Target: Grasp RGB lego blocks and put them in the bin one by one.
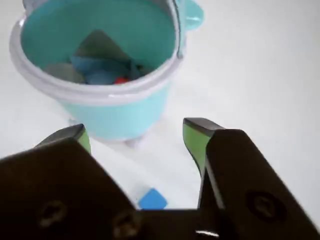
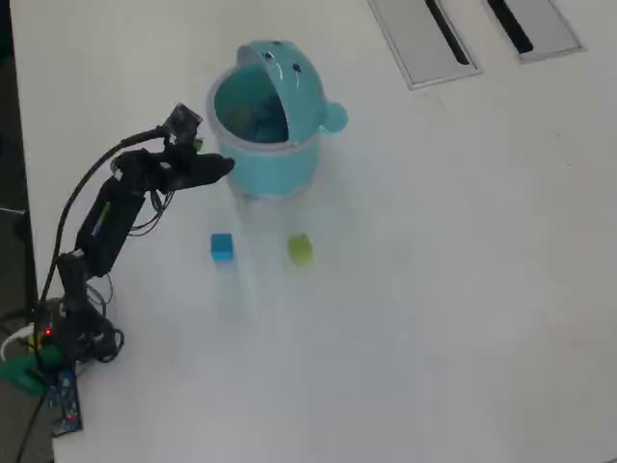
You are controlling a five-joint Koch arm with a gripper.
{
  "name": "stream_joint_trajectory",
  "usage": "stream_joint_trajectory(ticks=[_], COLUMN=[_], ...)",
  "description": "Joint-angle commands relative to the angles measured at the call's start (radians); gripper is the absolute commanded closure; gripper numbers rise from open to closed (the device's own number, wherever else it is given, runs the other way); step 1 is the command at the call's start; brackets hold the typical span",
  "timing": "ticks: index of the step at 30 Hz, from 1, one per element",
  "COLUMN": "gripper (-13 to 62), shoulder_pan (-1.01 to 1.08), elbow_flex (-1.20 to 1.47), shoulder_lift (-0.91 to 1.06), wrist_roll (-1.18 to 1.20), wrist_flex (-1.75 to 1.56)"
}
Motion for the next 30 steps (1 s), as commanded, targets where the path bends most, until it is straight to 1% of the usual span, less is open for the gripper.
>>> stream_joint_trajectory(ticks=[1,4,8,12,20,30], gripper=[16.6,17.2,17.3,17.3,17.2,17.2], shoulder_pan=[-0.015,-0.029,-0.035,-0.005,0.078,0.161], elbow_flex=[0.034,0.201,0.454,0.586,0.693,0.776], shoulder_lift=[0.060,0.109,0.172,0.169,0.109,0.048], wrist_roll=[-0.005,-0.008,-0.008,-0.006,-0.028,-0.052], wrist_flex=[0.008,-0.021,-0.143,-0.299,-0.477,-0.603])
